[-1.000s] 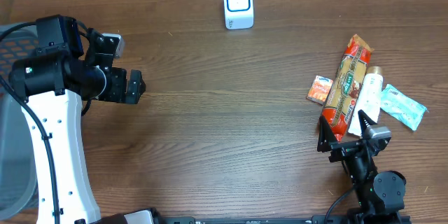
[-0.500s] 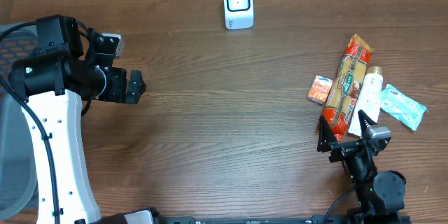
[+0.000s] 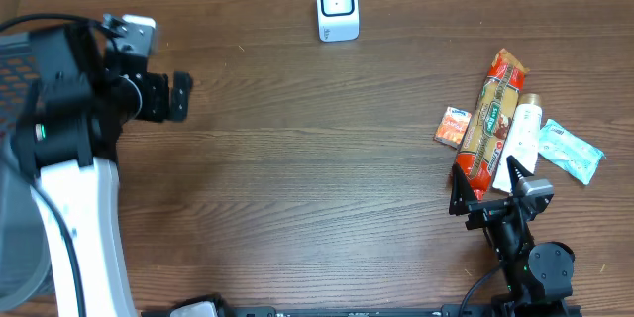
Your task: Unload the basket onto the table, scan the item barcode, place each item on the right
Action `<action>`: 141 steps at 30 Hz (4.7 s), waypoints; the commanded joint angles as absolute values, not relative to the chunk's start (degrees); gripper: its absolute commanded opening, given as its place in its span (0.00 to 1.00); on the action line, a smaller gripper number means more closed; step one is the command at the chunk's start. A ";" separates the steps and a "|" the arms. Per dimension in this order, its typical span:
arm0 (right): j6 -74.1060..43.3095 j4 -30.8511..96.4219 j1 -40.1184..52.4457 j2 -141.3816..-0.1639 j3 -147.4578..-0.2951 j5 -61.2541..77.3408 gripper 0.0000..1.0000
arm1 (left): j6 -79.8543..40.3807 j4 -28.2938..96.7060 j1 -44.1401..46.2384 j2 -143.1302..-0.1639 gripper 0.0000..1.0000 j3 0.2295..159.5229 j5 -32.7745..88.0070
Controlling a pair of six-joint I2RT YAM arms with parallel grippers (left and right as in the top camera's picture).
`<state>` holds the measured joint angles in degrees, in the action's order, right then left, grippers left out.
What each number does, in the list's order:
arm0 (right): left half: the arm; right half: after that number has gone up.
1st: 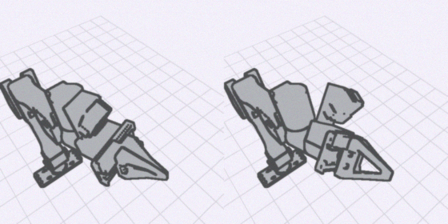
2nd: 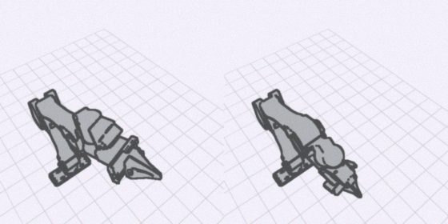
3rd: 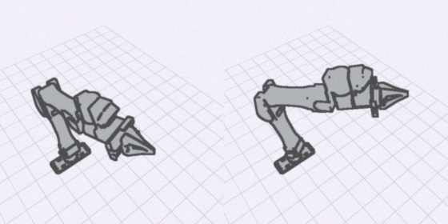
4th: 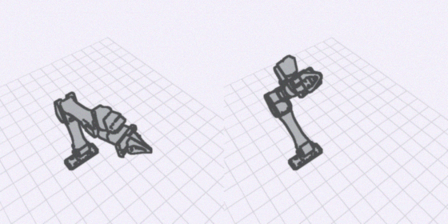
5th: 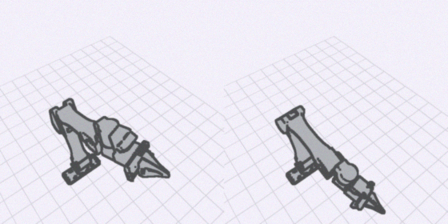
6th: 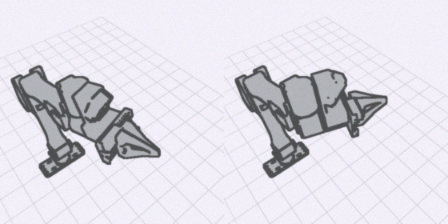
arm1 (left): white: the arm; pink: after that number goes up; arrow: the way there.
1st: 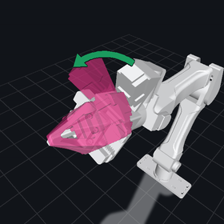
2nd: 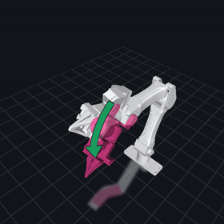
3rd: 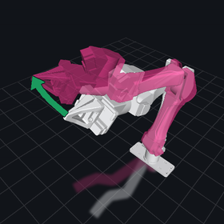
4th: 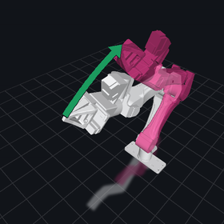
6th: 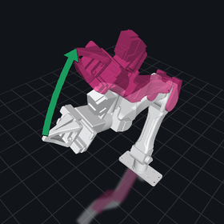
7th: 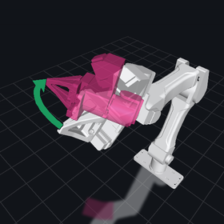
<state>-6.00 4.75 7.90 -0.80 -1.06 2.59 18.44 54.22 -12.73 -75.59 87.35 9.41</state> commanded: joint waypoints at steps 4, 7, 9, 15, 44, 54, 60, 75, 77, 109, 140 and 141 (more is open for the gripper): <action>-6.22 4.49 7.70 -0.16 -0.45 2.66 1.00 | 19.51 33.12 -12.56 -56.38 1.00 65.76 10.13; -6.22 4.49 7.70 -0.16 -0.45 2.66 1.00 | 20.99 30.74 -12.36 -48.90 1.00 56.55 10.13; -6.22 4.49 7.70 -0.16 -0.45 2.66 1.00 | 21.19 26.61 -11.66 -44.07 1.00 50.96 10.33; -6.22 4.49 7.70 -0.16 -0.45 2.66 1.00 | 21.21 11.68 -7.99 -27.70 1.00 33.10 15.64; -6.22 4.51 7.70 -0.16 -0.45 2.66 1.00 | 33.26 1.32 -2.96 -0.16 1.00 0.27 18.00; -6.22 4.51 7.70 -0.16 -0.45 2.66 1.00 | 33.23 2.76 -2.96 -0.36 1.00 0.27 17.85; -6.20 4.51 7.70 -0.16 -0.45 2.66 1.00 | 33.23 2.76 -2.96 -0.36 1.00 0.27 17.85; -6.20 4.51 7.70 -0.16 -0.45 2.66 1.00 | 33.23 2.76 -2.96 -0.36 1.00 0.27 17.85; -6.20 4.51 7.70 -0.16 -0.45 2.66 1.00 | 33.23 2.76 -2.96 -0.36 1.00 0.27 17.82; -6.20 4.51 7.70 -0.16 -0.45 2.66 1.00 | 33.23 2.76 -2.96 -0.36 1.00 0.27 17.85; -6.22 4.51 7.70 -0.16 -0.45 2.66 1.00 | 33.23 2.76 -2.96 -0.36 1.00 0.27 17.85; -6.22 4.51 7.70 -0.16 -0.45 2.66 1.00 | 33.23 2.76 -2.96 -0.36 1.00 0.27 17.85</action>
